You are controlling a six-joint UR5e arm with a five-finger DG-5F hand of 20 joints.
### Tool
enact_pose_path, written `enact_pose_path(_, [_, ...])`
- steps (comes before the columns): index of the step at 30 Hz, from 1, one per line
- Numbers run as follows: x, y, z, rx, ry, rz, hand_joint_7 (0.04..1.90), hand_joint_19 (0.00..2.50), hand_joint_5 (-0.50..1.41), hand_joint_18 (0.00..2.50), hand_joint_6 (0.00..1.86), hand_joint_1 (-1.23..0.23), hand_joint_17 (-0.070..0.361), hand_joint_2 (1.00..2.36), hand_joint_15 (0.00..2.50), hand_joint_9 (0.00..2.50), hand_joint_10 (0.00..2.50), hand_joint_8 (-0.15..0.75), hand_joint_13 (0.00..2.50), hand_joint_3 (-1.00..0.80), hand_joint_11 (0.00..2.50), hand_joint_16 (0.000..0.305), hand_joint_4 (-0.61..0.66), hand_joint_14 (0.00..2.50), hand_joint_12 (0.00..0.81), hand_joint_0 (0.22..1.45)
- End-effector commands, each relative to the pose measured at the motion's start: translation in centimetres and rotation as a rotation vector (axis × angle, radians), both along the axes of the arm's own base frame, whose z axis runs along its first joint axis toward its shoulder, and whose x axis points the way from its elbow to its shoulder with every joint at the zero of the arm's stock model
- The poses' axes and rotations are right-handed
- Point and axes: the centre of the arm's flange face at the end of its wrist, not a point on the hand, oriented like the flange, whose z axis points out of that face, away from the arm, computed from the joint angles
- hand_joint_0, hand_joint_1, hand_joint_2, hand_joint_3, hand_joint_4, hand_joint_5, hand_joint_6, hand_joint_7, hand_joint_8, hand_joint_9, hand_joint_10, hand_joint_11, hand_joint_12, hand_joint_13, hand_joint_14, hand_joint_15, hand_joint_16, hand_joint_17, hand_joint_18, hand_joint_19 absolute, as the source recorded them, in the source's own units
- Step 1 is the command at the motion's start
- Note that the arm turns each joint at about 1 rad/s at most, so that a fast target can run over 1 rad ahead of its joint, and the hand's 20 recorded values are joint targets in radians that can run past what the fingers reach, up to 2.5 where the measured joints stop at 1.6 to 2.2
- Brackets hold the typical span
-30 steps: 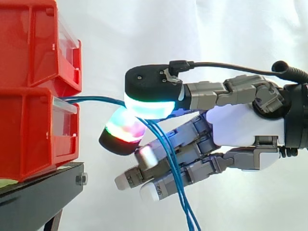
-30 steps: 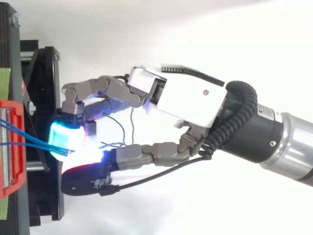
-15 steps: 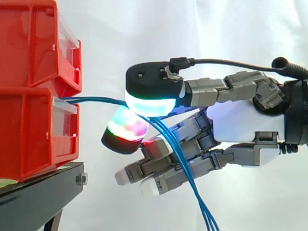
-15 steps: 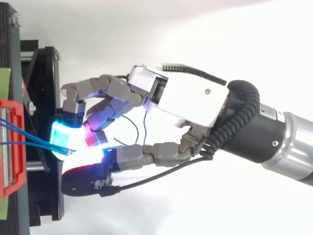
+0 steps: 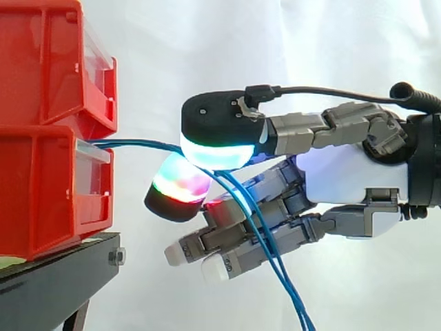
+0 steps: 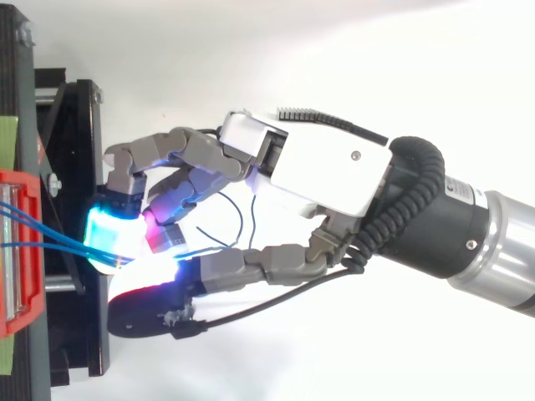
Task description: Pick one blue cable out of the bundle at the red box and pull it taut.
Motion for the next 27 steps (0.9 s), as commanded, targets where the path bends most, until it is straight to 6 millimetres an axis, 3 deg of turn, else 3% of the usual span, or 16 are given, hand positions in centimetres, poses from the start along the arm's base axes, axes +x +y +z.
enact_pose_path(1, [-0.11, 0.00, -0.12, 0.005, 0.008, 0.001, 1.02, 0.27, -0.18, 0.68, 0.81, -0.94, 0.138, 1.02, 0.17, 0.92, 0.07, 0.400, 0.50, -0.20, 1.57, 0.061, 0.19, 0.00, 0.436, 0.68])
enact_pose_path(27, [-0.27, -0.04, -0.22, 0.050, 0.008, 0.002, 0.99, 0.28, -0.19, 0.71, 0.84, -0.95, 0.139, 1.01, 0.18, 0.87, 0.04, 0.406, 0.51, -0.39, 1.57, 0.062, 0.18, 0.00, 0.433, 0.75])
